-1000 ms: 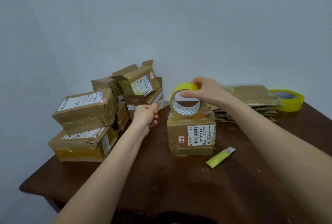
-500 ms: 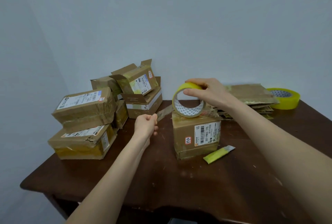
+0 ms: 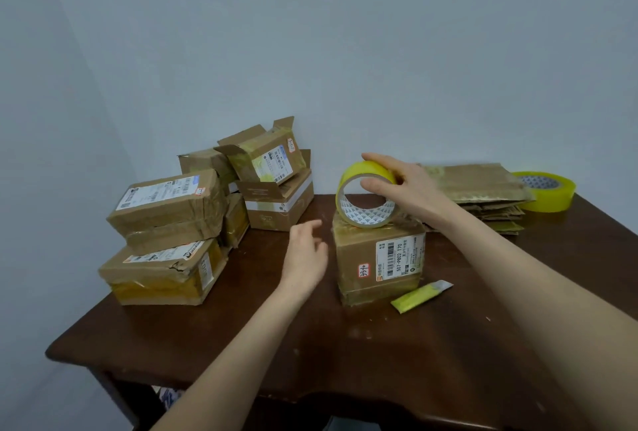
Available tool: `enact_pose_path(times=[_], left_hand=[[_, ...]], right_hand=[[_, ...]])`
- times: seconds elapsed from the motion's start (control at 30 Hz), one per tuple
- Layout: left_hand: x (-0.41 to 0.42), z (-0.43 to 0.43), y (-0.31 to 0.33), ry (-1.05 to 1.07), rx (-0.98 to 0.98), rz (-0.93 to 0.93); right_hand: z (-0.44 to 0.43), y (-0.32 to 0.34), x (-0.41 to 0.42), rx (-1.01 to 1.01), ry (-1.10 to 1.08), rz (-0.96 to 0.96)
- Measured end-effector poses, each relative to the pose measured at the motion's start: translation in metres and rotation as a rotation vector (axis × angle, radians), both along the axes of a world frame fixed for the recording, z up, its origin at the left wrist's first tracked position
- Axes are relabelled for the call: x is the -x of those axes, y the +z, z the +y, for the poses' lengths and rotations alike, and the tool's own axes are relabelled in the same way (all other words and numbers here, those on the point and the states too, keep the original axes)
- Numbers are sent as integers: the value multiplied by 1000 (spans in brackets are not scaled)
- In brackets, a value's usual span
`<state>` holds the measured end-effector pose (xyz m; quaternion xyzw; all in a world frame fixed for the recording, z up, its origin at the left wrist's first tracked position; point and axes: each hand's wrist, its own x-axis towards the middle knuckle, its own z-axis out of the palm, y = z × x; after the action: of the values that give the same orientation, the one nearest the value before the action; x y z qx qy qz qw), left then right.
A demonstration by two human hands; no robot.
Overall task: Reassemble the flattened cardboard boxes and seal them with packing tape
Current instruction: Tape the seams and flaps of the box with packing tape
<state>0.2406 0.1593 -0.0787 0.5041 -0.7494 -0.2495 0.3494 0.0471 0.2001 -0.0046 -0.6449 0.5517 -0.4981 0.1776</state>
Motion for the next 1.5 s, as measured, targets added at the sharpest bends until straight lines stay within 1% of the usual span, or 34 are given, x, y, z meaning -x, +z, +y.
enact_pose_path(times=[0.03, 0.07, 0.1, 0.13, 0.2, 0.23, 0.3, 0.37, 0.43, 0.5, 0.57, 0.63, 0.73, 0.8, 0.97, 1.07, 1.23, 1.3, 1.37, 1.4, 1.5], left_hand=[[1, 3, 2, -82, 36, 133], [6, 4, 4, -179, 16, 198], [13, 7, 6, -253, 4, 168], [18, 9, 3, -286, 26, 90], [23, 5, -1, -298, 126, -46], [21, 0, 2, -301, 166, -79], [9, -17, 12, -338, 207, -117], [-4, -30, 22, -372, 178, -133], [-10, -39, 25, -373, 134, -82], [-11, -41, 21, -355, 90, -34], [-11, -45, 19, -356, 91, -40], [-12, -49, 19, -385, 113, -87], [-11, -50, 25, -441, 156, -202], [-6, -47, 27, -466, 190, -277], [6, -49, 27, -431, 242, -407], [8, -47, 30, -429, 260, -446], [10, -44, 32, -432, 274, -508], [10, -43, 36, -400, 343, -650], [16, -39, 43, -359, 450, -805], [23, -35, 44, -346, 493, -831], [49, -21, 41, -364, 559, -798]], right_hand=[[2, -2, 2, -9, 10, -4], [4, -4, 4, -16, 15, -28], [5, -5, 6, -19, 17, -76], [6, -7, 6, -19, 17, -141], [6, -11, 2, -9, 4, -278], [4, -13, -2, -8, -3, -332], [-3, -15, -12, -24, -5, -401], [-12, -15, -22, -41, -2, -436], [-18, -14, -30, -57, 11, -446], [-23, -14, -32, -88, 18, -421], [-27, -12, -29, -118, 0, -361], [-30, -5, -24, -128, -29, -285], [-28, 9, -19, -121, -56, -115], [-25, 15, -15, -112, -82, -47], [-8, 24, 14, -94, -171, -24], [6, 28, 30, -144, -115, 29], [13, 39, 40, -197, -113, 135], [13, 40, 41, -215, -111, 172], [13, 38, 39, -207, -104, 155], [12, 36, 38, -200, -101, 149], [12, 38, 34, -196, -115, 187]])
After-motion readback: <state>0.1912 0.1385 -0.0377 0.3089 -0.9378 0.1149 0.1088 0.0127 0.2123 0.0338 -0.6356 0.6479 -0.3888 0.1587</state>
